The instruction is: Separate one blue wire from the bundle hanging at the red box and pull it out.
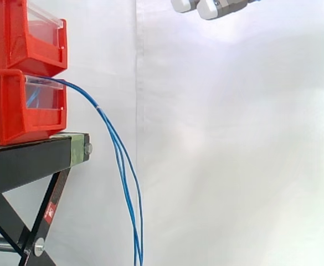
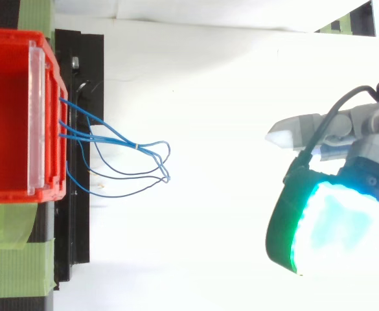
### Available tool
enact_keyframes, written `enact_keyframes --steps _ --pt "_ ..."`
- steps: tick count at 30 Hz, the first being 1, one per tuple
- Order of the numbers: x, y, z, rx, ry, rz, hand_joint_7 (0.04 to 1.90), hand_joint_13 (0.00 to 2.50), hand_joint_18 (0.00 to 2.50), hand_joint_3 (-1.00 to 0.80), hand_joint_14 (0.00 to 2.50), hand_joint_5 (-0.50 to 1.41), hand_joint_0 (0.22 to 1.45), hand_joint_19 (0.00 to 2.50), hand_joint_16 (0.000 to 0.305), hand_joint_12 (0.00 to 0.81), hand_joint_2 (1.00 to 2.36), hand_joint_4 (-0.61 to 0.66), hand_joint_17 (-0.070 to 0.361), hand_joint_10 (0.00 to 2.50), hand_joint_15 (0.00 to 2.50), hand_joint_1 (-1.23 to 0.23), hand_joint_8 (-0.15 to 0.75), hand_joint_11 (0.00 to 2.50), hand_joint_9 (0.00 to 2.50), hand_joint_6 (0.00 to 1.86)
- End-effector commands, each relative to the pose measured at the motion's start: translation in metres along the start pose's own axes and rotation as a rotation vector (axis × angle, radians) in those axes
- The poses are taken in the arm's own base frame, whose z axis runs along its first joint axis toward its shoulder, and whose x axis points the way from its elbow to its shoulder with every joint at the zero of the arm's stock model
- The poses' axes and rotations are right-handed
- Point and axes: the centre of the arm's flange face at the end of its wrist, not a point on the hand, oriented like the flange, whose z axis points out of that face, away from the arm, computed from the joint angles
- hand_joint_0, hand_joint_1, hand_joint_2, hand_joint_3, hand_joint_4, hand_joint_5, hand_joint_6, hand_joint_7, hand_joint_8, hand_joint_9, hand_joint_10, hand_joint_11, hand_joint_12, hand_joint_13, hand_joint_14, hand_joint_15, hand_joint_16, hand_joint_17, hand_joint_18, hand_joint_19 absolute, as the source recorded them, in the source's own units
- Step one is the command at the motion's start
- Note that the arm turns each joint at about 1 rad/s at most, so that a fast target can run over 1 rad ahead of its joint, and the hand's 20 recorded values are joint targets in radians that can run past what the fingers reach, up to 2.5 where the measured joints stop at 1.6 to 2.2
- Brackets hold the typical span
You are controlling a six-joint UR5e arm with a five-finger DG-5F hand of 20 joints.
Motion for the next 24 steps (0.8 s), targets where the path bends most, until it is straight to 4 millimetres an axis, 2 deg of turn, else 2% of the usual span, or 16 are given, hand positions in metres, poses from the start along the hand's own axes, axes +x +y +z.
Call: enact_keyframes --steps 1,16,24 --pt "0.0001 0.0 0.0 0.0 0.001 0.0 0.67 0.0 0.0 -0.5 0.0 -0.29 0.48 0.0 0.082 0.39 1.0 0.18 0.184 0.0 0.02 -0.33 0.241 0.0 0.0 0.5" --pt "-0.001 0.0002 0.0 -0.002 -0.004 -0.007 0.69 0.0 0.0 -0.5 0.0 -0.28 0.52 0.0 0.078 0.378 1.0 0.2 0.175 0.0 0.04 -0.39 0.249 0.0 0.0 0.5" --pt "-0.0017 -0.0019 -0.0016 0.014 -0.009 -0.089 0.86 0.0 0.0 -0.5 0.0 -0.26 0.54 0.0 0.075 0.371 1.0 0.21 0.168 0.0 0.04 -0.51 0.234 0.0 0.0 0.5"
